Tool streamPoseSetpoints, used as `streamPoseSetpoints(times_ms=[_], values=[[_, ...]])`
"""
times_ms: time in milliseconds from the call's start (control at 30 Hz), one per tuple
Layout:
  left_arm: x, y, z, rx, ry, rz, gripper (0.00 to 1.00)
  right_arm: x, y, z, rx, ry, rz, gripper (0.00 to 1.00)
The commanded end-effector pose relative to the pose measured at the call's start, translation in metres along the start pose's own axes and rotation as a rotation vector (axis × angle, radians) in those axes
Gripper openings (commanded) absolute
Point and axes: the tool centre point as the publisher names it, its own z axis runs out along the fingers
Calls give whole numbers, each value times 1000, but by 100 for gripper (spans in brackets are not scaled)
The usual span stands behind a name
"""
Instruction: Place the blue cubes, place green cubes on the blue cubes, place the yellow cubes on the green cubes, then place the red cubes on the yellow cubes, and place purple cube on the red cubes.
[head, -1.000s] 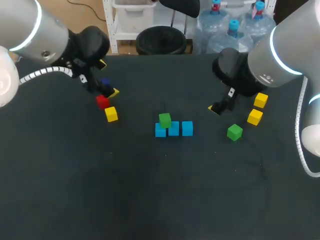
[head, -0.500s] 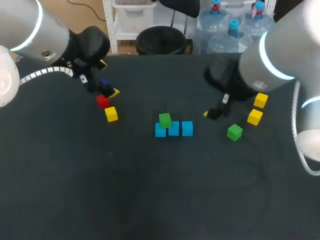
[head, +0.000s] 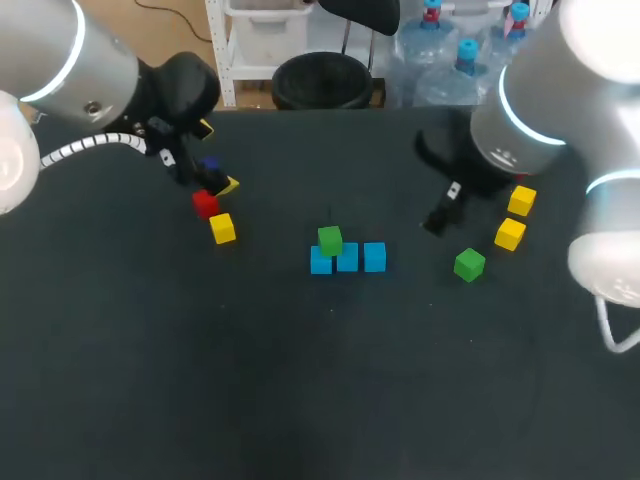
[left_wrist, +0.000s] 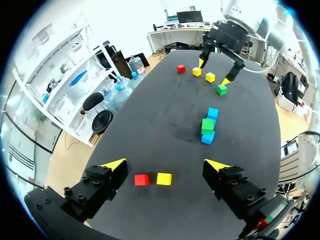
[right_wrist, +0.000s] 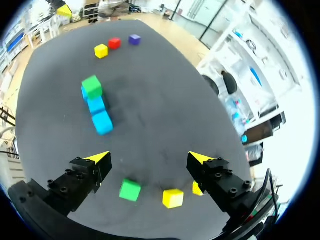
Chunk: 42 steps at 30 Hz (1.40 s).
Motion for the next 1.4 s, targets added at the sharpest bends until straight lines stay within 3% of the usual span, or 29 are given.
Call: streamPoseSetpoints(times_ms=[33,400,667,933,1133,1167,1200,1333,1400], values=[[0,2,1,4,-2,2,100,14,4,-4,-33,32,36,100],[0,2,1,4,-2,2,100,49,13,21,-78,104,119,100],[0,2,1,4,-2,2,100,58,24,41,-168,145,142,100],[0,2,1,4,-2,2,100,63,22,46,-199,147,154,100],[0,2,1,4,-2,2,100,67,22,52,-217,157,159,81],[0,2,1,4,-2,2,100,67,22,52,-219,157,160,75],[0,2,1,4,-2,2,100,67,22,52,-221,158,159,52],[0,2,1,4,-2,2,100,66,23,52,-230,159,157,41],[0,2,1,4,-2,2,100,65,23,51,-235,160,155,30]])
